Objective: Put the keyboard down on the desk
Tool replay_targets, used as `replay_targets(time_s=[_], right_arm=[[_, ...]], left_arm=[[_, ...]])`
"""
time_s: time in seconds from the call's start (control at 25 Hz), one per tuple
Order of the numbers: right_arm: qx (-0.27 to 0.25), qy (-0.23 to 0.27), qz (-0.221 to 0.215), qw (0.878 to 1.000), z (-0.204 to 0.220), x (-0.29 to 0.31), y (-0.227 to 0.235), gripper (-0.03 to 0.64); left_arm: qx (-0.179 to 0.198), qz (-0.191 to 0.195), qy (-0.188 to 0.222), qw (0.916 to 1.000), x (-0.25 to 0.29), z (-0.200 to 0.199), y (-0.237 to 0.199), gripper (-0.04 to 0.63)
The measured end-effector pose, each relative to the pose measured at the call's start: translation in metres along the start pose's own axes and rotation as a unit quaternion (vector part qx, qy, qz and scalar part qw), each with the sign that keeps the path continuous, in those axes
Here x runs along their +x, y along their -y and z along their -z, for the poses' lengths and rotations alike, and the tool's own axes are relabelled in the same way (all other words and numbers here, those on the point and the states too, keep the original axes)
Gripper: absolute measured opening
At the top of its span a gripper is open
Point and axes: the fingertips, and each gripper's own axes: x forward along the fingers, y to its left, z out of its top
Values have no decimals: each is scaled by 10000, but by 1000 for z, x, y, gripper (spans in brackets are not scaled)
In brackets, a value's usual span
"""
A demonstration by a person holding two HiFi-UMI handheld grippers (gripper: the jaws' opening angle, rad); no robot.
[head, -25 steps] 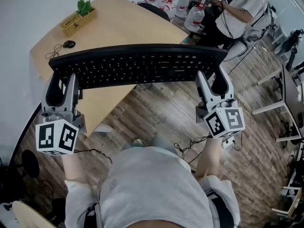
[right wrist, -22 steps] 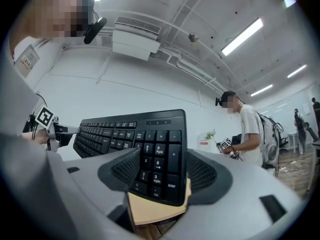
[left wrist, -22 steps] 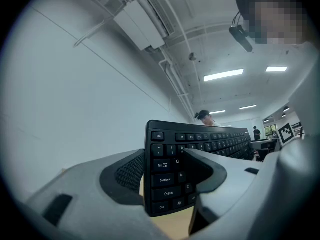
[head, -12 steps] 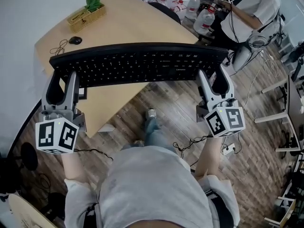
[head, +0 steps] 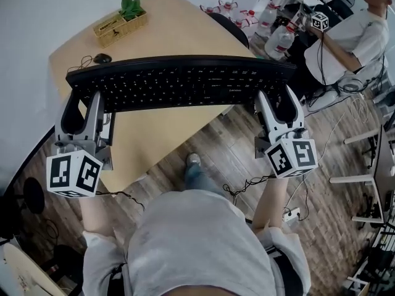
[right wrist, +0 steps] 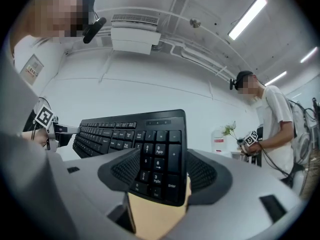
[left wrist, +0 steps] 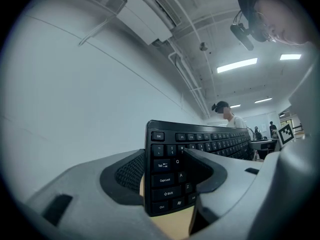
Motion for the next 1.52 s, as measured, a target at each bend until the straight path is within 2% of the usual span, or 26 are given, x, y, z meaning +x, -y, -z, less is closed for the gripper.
replay_targets(time_s=[0.4, 0.6, 0.76, 0.88, 1.04, 1.52], right_arm=[[46, 89, -558, 9984, 19, 46, 7, 255], [66, -143, -870, 9961, 36, 123, 40, 255], [121, -243, -1064, 9940, 44, 160, 59, 255], [182, -455, -1255, 9909, 59, 206, 78, 255], [242, -742, -1461, 9862, 85, 245, 82, 255], [514, -1795, -1711, 9674, 182, 284, 79, 255]], left_arm=[[77, -562, 75, 9984, 0, 14, -7, 233], [-43, -897, -122, 9959, 61, 32, -15, 233], [-63, -1101, -235, 9936, 89, 37, -14, 233], [-150, -1311, -457, 9902, 125, 51, -18, 233], [-284, -1554, -733, 9847, 146, 74, -31, 233], [-615, -1902, -1694, 9651, 163, 158, -52, 233]])
